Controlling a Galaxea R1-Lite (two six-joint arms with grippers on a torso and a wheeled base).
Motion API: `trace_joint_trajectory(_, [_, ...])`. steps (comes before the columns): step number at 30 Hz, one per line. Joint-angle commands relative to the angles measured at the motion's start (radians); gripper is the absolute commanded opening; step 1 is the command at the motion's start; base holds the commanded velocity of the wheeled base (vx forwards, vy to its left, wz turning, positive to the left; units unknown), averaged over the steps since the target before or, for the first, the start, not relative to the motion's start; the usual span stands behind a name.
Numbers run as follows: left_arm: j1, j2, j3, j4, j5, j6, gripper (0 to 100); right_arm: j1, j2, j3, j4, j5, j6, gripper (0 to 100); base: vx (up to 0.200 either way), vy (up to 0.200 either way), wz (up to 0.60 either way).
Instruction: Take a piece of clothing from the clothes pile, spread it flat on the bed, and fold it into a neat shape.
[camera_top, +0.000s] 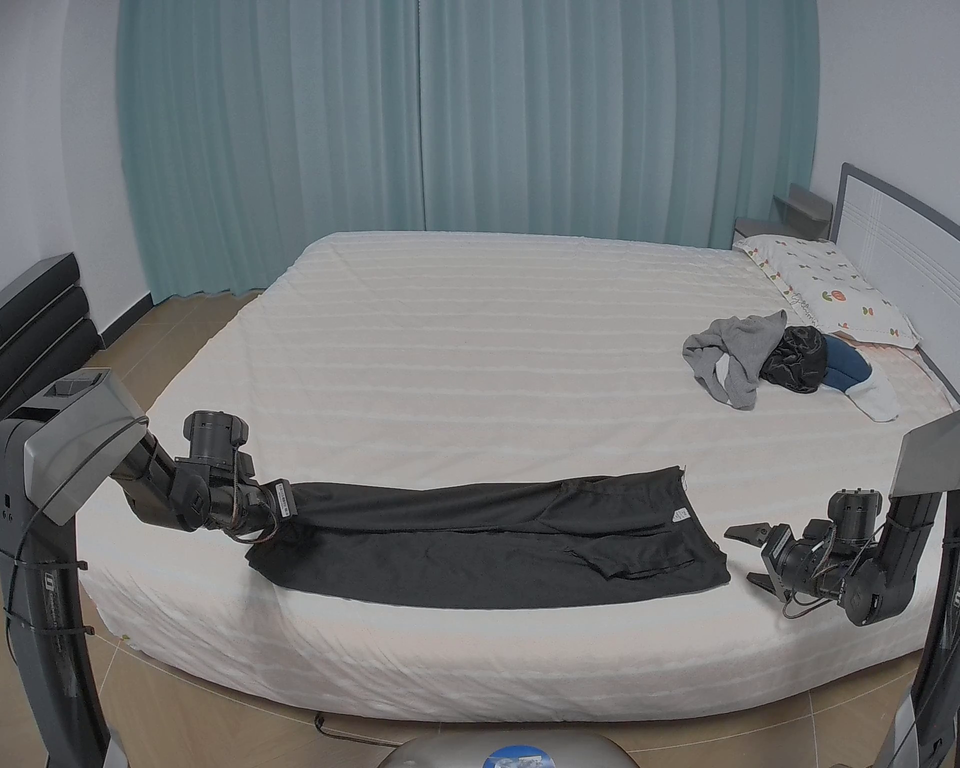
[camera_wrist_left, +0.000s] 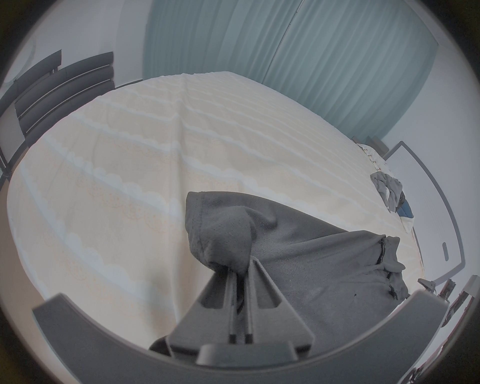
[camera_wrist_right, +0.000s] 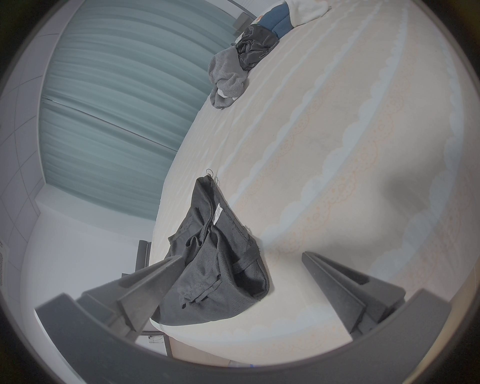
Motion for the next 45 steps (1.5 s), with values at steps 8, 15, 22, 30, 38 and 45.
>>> trace_joint_trajectory(8, [-0.021,-0.038,0.001,-0.002,0.005,-0.021,0,-0.001,0.001,0.0,0.0,0.0,0.0,100,0.0,0.0,0.0])
trace_joint_trajectory(15, [-0.056,-0.073,0.004,-0.004,0.004,-0.096,0,-0.001,0.001,0.0,0.0,0.0,0.0,100,0.0,0.0,0.0])
trace_joint_trajectory(22, [-0.059,-0.072,0.008,-0.002,0.004,-0.099,0,0.001,0.001,0.0,0.0,0.0,0.0,100,0.0,0.0,0.0])
trace_joint_trajectory(30, [-0.062,-0.066,0.01,-0.007,0.004,-0.099,0,-0.001,0.001,0.0,0.0,0.0,0.0,100,0.0,0.0,0.0])
trace_joint_trajectory(38, [-0.064,-0.066,0.008,-0.008,0.004,-0.113,0,-0.001,0.001,0.0,0.0,0.0,0.0,100,0.0,0.0,0.0])
trace_joint_trajectory(45, [-0.07,-0.064,0.008,-0.011,0.004,-0.147,0,-0.001,0.001,-0.002,0.0,0.002,0.002,100,0.0,0.0,0.0])
